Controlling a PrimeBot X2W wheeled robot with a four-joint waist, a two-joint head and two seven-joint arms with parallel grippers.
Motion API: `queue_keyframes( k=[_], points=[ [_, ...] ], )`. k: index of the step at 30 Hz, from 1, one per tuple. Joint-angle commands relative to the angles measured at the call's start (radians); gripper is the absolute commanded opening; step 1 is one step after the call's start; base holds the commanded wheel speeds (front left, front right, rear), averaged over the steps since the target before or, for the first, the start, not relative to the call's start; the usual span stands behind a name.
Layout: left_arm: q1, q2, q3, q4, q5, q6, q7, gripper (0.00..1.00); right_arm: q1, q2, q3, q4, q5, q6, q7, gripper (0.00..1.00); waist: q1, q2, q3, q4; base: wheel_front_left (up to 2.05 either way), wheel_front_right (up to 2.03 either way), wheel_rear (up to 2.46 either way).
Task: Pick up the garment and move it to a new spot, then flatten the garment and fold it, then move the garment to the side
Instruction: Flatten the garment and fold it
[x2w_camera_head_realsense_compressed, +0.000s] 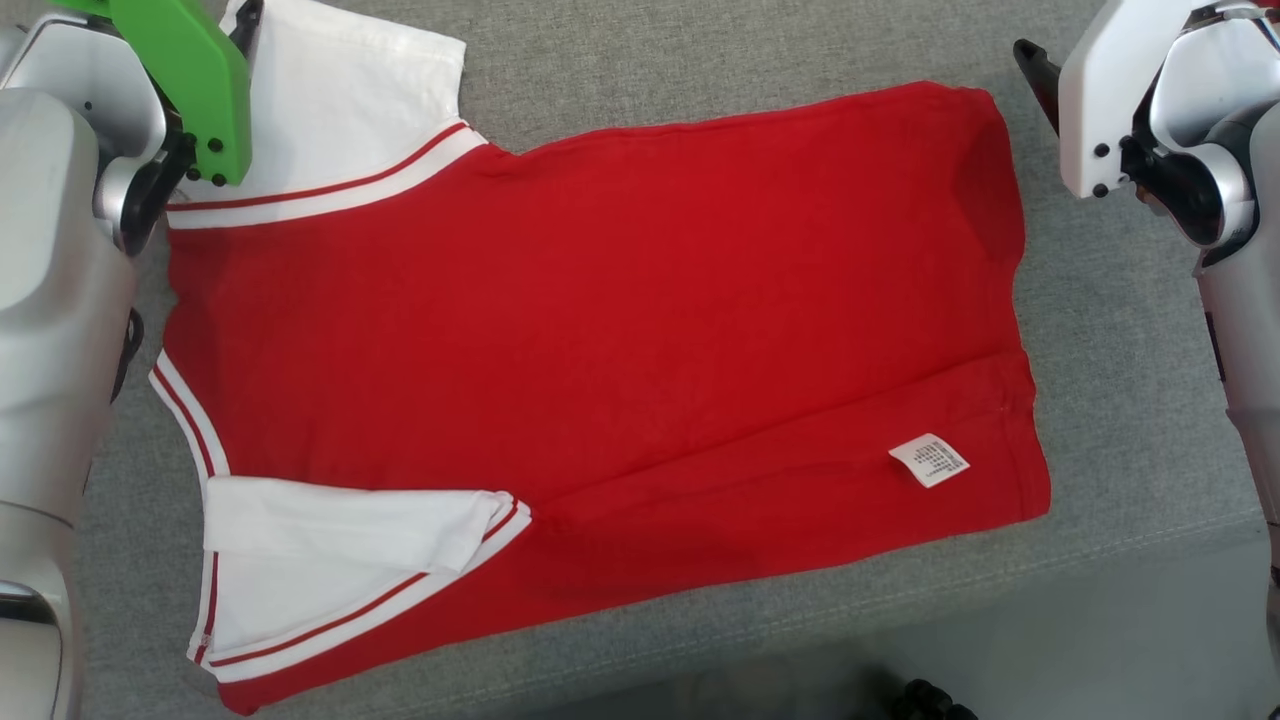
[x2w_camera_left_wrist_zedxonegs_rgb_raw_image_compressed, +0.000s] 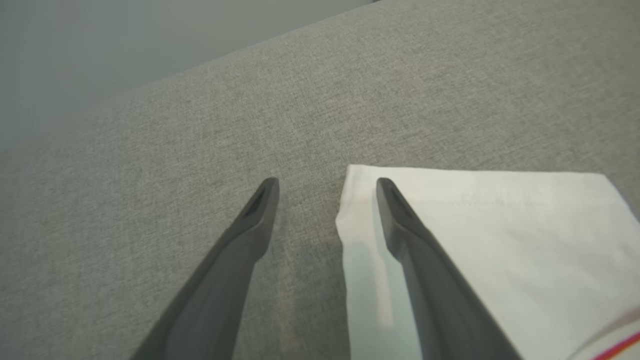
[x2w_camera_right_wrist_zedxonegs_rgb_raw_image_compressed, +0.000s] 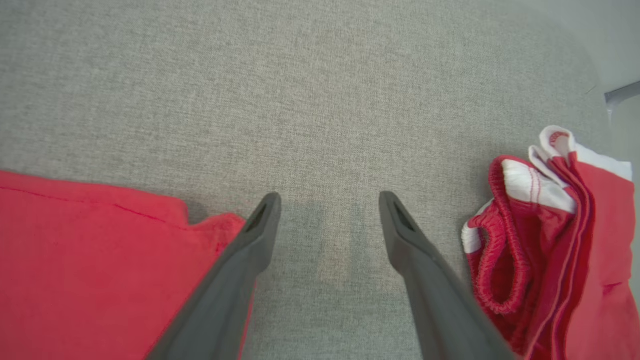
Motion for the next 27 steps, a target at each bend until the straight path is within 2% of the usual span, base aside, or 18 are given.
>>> queue_keyframes(
  k=[1, 6, 7, 8, 9, 10, 13, 16, 18, 19, 20, 21, 23, 25, 26, 27],
  points=[
    [-0.025, 0.011, -0.004, 0.008, -0.004, -0.002, 0.000, 1.00, 0.006, -0.004, -0.002, -0.004, 0.003, -0.001, -0.004, 1.00, -0.0002, 0.0000, 0.010, -0.008, 0.00, 0.00, 0.00],
    [-0.049, 0.011, -0.020, 0.038, -0.025, -0.002, 0.008, 1.00, 0.008, -0.009, -0.004, -0.012, -0.003, -0.001, -0.001, 1.00, -0.0002, 0.0000, 0.016, -0.013, 0.00, 0.00, 0.00],
    [-0.050, 0.009, -0.021, 0.050, -0.027, -0.001, 0.019, 0.93, 0.008, -0.009, -0.004, -0.015, -0.004, -0.001, 0.000, 1.00, -0.0002, 0.0000, 0.017, -0.014, 0.00, 0.00, 0.00],
    [-0.059, 0.006, -0.027, 0.063, -0.019, 0.001, 0.017, 0.60, 0.008, -0.012, -0.004, -0.018, -0.004, -0.001, 0.002, 1.00, -0.0002, 0.0000, 0.017, -0.016, 0.00, 0.00, 0.00],
    [-0.061, 0.002, -0.029, 0.071, -0.021, 0.001, 0.021, 0.48, 0.008, -0.013, -0.003, -0.019, -0.004, -0.001, 0.002, 1.00, -0.0002, 0.0000, 0.018, -0.017, 0.00, 0.00, 0.00],
    [-0.063, 0.000, -0.031, 0.077, -0.021, 0.001, 0.022, 0.41, 0.009, -0.014, -0.003, -0.021, -0.003, -0.001, 0.005, 1.00, -0.0002, 0.0000, 0.019, -0.017, 0.00, 0.00, 0.00],
    [-0.065, -0.011, -0.037, 0.097, -0.027, 0.001, 0.028, 0.40, 0.008, -0.017, -0.002, -0.024, 0.000, -0.001, 0.010, 1.00, -0.0002, 0.0000, 0.023, -0.018, 0.00, 0.00, 0.00],
    [-0.066, -0.023, -0.047, 0.106, -0.036, 0.000, 0.032, 0.44, 0.010, -0.018, -0.003, -0.029, 0.001, -0.001, 0.018, 1.00, -0.0002, 0.0000, 0.028, -0.016, 0.00, 0.00, 0.00],
    [-0.068, -0.030, -0.051, 0.110, -0.045, 0.000, 0.034, 0.51, 0.011, -0.018, -0.007, -0.033, 0.000, -0.001, 0.020, 1.00, -0.0002, 0.0000, 0.030, -0.014, 0.00, 0.00, 0.00],
    [-0.069, -0.032, -0.054, 0.112, -0.047, -0.001, 0.035, 0.62, 0.011, -0.018, -0.008, -0.035, -0.002, -0.001, 0.022, 1.00, -0.0002, 0.0000, 0.031, -0.014, 0.00, 0.00, 0.00],
    [-0.071, -0.033, -0.057, 0.114, -0.049, -0.001, 0.034, 0.58, 0.011, -0.017, -0.008, -0.036, -0.003, -0.001, 0.022, 1.00, -0.0002, 0.0000, 0.031, -0.013, 0.00, 0.00, 0.00],
    [-0.070, -0.034, -0.061, 0.116, -0.051, -0.001, 0.038, 0.47, 0.011, -0.016, -0.007, -0.036, -0.005, -0.001, 0.023, 1.00, -0.0002, 0.0000, 0.030, -0.013, 0.00, 0.00, 0.00],
    [-0.068, -0.037, -0.071, 0.117, -0.058, -0.002, 0.044, 0.40, 0.012, -0.013, -0.004, -0.038, -0.007, -0.001, 0.023, 1.00, -0.0002, 0.0000, 0.028, -0.014, 0.00, 0.00, 0.00],
    [-0.063, -0.041, -0.087, 0.113, -0.066, -0.002, 0.046, 0.16, 0.010, -0.013, -0.002, -0.039, -0.008, -0.001, 0.024, 1.00, -0.0002, 0.0000, 0.027, -0.015, 0.00, 0.00, 0.00],
    [-0.057, -0.044, -0.094, 0.111, -0.070, -0.002, 0.048, 0.00, 0.010, -0.015, -0.002, -0.040, -0.010, -0.001, 0.024, 1.00, -0.0002, 0.0000, 0.027, -0.015, 0.00, 0.00, 0.00],
    [-0.051, -0.047, -0.101, 0.111, -0.077, -0.002, 0.052, 0.00, 0.008, -0.019, -0.002, -0.042, -0.010, -0.001, 0.026, 1.00, -0.0002, 0.0000, 0.027, -0.014, 0.00, 0.00, 0.00]
  ],
)
